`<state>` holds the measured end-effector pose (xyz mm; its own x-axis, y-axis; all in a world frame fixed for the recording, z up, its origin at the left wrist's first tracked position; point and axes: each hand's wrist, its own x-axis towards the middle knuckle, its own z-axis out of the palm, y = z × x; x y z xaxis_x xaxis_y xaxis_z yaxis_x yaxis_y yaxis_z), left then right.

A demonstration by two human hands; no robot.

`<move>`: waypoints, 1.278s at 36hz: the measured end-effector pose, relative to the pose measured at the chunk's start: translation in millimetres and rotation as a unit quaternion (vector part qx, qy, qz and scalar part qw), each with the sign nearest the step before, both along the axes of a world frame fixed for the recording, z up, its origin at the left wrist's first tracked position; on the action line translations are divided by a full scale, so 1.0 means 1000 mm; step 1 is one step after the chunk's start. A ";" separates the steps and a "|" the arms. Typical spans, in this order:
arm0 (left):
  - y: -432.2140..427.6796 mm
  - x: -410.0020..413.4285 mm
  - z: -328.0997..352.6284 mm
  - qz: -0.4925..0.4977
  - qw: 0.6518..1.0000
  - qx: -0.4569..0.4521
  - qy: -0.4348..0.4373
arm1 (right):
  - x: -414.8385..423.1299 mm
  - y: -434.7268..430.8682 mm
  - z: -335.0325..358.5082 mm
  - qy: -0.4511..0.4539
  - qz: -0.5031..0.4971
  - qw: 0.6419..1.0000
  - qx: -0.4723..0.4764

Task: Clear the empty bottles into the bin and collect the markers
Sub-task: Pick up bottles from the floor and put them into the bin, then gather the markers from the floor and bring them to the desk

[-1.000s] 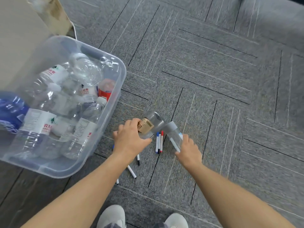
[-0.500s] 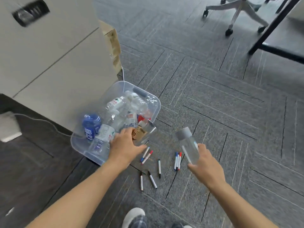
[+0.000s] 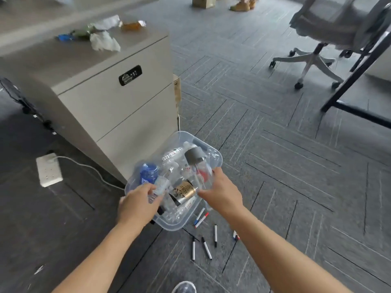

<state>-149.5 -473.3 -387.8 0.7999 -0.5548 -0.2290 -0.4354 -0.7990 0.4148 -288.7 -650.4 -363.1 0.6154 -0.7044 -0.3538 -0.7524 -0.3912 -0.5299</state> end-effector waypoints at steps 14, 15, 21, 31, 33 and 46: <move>0.004 -0.028 0.003 -0.007 0.998 -0.053 0.038 | 0.031 -0.027 0.002 -0.007 0.010 0.998 -0.066; -0.002 -0.032 0.002 -0.021 0.997 -0.056 0.038 | 0.021 -0.028 -0.002 -0.010 0.002 0.998 -0.061; -0.039 -0.065 -0.023 -0.132 0.990 -0.009 0.042 | -0.051 -0.033 -0.032 0.018 -0.021 0.998 -0.052; -0.063 -0.111 -0.128 -0.198 0.969 0.046 0.139 | -0.129 -0.026 -0.140 0.013 -0.064 0.997 -0.027; -0.060 -0.116 -0.157 -0.177 0.968 0.069 0.165 | -0.138 -0.015 -0.168 0.016 -0.046 0.999 -0.020; -0.022 -0.117 -0.289 -0.020 0.963 0.129 0.237 | -0.139 0.041 -0.315 -0.008 -0.024 0.997 0.072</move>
<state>-266.7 -495.3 -676.9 0.5506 -0.4586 -0.6975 -0.2795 -0.8886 0.3637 -427.7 -609.4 -677.9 0.5881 -0.6766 -0.4430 -0.7595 -0.2739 -0.5900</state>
